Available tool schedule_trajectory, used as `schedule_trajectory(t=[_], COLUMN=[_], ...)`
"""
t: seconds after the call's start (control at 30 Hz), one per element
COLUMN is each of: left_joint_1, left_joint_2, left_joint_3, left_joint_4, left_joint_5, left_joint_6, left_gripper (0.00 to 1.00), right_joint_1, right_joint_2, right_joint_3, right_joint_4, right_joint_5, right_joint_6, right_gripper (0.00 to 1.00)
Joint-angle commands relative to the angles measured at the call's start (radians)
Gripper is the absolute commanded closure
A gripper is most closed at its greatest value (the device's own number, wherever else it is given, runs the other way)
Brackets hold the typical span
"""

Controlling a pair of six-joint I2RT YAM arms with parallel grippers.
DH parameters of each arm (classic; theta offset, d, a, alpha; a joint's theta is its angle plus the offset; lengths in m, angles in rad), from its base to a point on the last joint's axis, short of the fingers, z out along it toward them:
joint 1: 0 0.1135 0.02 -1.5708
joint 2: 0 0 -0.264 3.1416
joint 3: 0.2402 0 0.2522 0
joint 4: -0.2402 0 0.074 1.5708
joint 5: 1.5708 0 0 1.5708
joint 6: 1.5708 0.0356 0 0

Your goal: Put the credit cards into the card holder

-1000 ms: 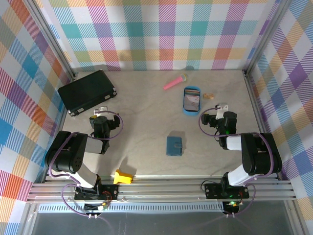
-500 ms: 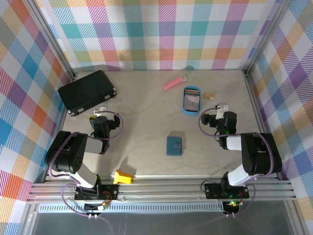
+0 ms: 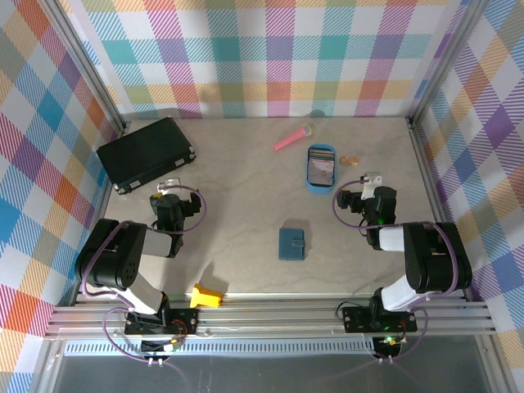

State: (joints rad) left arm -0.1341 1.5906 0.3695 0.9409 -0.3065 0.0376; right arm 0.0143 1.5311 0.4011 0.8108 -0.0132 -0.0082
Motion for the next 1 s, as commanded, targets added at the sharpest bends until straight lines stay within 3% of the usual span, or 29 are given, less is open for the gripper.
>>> schedule_trajectory(t=[0.0, 0.97], left_joint_1=[0.01, 0.008], left_joint_2=[-0.002, -0.001], left_joint_3=[0.011, 0.011], left_joint_4=[-0.001, -0.001], left_joint_5=[0.003, 0.003], left_joint_6=[-0.012, -0.012], left_gripper=[0.0, 0.0], right_joint_1=[-0.006, -0.007], right_joint_2=[0.009, 0.013], right_joint_3=[0.013, 0.019], right_joint_4=[0.021, 0.01], right_joint_5=[-0.019, -0.023], right_joint_6=[0.01, 0.014], right_gripper=[0.01, 0.01])
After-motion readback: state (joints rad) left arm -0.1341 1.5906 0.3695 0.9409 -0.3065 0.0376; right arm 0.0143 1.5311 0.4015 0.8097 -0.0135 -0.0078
